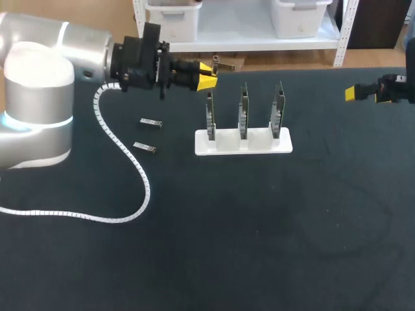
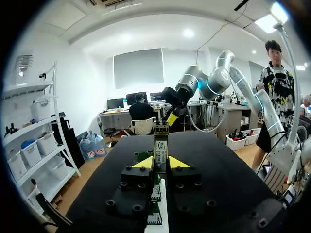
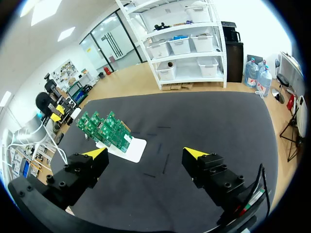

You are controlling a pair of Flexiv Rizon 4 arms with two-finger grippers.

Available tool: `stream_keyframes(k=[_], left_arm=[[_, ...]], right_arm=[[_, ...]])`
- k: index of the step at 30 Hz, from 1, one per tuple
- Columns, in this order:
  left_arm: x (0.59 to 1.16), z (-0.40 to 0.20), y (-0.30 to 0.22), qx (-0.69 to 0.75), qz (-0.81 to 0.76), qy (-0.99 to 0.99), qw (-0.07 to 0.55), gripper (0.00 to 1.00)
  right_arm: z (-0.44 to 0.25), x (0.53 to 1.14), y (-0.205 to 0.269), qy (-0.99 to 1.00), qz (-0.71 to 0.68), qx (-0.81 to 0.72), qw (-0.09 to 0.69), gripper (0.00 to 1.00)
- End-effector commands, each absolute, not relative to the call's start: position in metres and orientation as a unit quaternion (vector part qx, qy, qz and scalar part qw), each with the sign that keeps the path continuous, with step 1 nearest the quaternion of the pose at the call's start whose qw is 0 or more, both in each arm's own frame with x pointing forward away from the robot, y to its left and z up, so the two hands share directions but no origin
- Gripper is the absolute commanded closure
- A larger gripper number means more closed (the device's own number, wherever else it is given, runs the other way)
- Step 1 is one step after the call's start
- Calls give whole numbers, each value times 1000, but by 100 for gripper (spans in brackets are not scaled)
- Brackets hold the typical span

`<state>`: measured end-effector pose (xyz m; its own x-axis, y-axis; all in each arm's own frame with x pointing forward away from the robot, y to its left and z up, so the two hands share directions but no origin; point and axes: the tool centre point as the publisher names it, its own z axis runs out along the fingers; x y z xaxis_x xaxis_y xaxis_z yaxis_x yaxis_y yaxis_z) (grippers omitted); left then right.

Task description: Pick up the optical module with the left hand, and insert it into the network port with the right hand.

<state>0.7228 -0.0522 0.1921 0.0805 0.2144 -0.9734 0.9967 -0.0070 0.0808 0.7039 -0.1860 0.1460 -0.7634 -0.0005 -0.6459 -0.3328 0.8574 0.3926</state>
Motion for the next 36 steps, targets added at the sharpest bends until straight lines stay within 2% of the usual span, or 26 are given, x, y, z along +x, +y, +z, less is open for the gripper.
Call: stream_keyframes(k=[1,36], left_arm=[[723,188,-48,560,-430,520,480,100],[735,175,-55,562,-419,541,465,100]], right_arm=[[149,701,-185,907,245,-89,331,0],[149,701,-185,907,245,-89,331,0]])
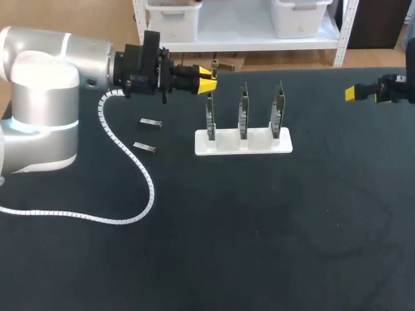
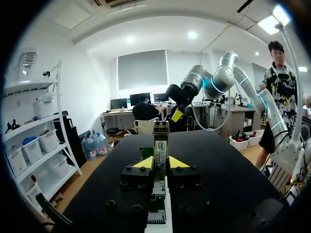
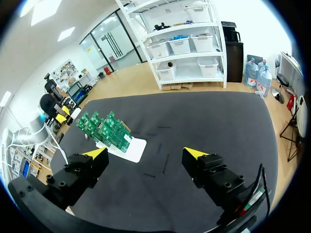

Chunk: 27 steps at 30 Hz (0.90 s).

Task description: Pick up the optical module with the left hand, and insert it into the network port with the right hand.

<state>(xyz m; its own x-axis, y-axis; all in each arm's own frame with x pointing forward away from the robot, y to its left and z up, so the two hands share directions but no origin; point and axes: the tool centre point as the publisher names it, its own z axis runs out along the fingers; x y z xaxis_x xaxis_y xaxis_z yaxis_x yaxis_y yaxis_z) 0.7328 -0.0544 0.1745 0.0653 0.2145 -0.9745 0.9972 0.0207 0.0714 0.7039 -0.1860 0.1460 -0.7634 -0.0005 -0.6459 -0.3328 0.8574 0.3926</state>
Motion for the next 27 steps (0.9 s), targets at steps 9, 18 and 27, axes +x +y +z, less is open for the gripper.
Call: stream_keyframes(k=[9,18,27], left_arm=[[735,175,-55,562,-419,541,465,100],[735,175,-55,562,-419,541,465,100],[735,175,-55,562,-419,541,465,100]], right_arm=[[149,701,-185,907,245,-89,331,0],[152,705,-179,904,239,-114,336,0],[177,730,-140,879,233,-282,305,0]])
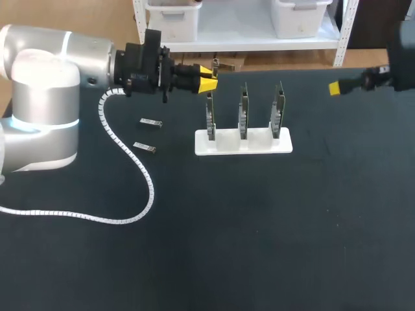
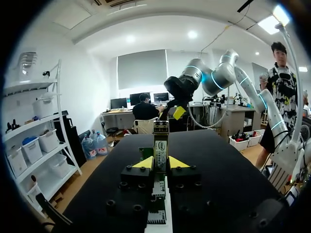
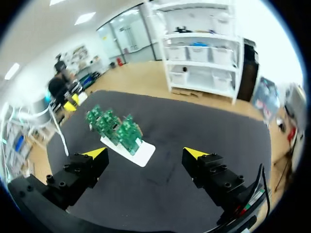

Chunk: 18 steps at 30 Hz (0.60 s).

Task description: Pick up the optical module with the left hand, and insert it into the network port with the right hand.

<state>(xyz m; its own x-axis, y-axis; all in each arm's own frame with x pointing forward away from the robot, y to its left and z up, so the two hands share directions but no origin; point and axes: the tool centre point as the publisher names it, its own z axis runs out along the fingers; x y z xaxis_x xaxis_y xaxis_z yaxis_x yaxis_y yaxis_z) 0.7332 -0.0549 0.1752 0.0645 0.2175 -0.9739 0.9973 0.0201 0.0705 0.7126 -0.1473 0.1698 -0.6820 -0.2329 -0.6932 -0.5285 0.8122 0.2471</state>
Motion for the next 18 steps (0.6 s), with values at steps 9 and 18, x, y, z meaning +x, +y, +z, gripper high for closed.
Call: stream_keyframes(k=[9,18], left_arm=[[735,175,-55,562,-419,541,465,100],[735,175,-55,562,-419,541,465,100]], right_arm=[[200,751,-109,837,241,-388,301,0],[201,777,-70,797,264,-452,301,0]])
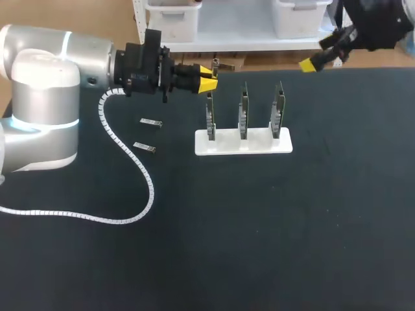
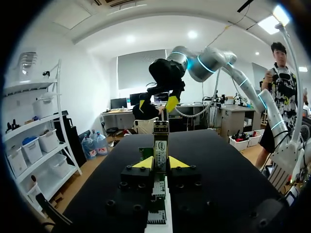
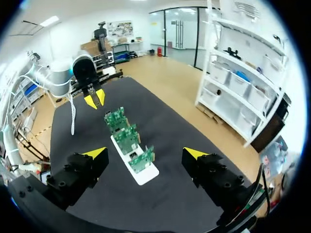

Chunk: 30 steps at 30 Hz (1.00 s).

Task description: Pick up the optical module with the left hand, and insert it into the network port with the right hand.

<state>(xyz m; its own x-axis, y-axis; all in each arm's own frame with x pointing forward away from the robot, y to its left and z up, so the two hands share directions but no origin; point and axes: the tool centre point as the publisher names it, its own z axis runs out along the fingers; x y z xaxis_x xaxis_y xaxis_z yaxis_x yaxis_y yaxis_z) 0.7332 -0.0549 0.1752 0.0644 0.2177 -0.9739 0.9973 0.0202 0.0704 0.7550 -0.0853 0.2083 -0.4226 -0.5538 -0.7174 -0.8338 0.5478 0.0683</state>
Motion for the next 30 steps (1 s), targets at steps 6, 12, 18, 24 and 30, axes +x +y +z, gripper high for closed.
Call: stream_keyframes(k=[6,12,18,24,30], left_arm=[[735,175,-55,562,-419,541,465,100],[735,175,-55,562,-419,541,465,100],[735,175,-55,562,-419,541,465,100],[735,175,-55,562,-419,541,465,100],[735,175,-55,562,-419,541,465,100]], right_arm=[[205,786,-37,773,273,-485,303,0],[212,780,-6,750,275,-526,292,0],[210,779,-2,754,274,-528,278,0],[210,779,-2,754,274,-528,278,0],[210,779,-2,754,274,-528,278,0]])
